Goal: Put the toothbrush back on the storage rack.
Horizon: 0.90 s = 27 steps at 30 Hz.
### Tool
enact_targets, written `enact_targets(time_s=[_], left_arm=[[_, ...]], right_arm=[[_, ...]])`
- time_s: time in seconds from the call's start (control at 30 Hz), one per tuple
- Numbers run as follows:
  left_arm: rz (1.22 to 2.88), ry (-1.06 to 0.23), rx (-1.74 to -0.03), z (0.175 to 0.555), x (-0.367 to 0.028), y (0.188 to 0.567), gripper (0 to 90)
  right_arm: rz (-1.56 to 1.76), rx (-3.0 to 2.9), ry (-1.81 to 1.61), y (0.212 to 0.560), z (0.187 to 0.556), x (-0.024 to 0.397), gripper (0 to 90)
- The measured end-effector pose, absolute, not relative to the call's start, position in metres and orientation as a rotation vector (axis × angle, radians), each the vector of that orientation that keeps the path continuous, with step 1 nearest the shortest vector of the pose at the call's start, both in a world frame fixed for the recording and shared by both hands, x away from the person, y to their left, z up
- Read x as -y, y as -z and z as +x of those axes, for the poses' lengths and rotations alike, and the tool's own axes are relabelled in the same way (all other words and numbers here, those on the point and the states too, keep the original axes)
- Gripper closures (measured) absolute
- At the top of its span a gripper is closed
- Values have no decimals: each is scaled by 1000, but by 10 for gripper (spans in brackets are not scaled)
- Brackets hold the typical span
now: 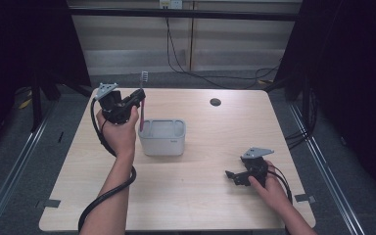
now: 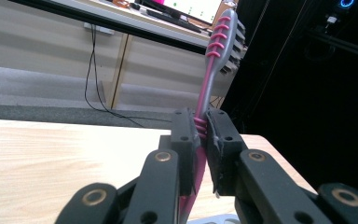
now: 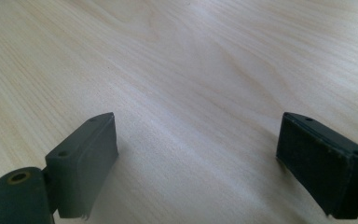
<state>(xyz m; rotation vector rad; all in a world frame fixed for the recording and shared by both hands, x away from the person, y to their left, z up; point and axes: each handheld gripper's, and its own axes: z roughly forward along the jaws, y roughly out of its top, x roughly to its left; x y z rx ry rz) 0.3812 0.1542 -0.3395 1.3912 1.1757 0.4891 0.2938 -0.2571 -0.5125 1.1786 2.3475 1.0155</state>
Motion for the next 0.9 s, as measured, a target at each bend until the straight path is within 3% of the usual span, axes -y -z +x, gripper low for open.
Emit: enact_targets(time_s=[0.9], left_arm=[[1387,-460,-1191,389,-152,364,821]], right_arm=[[1178,-2348,-1016,513,294,257,117]])
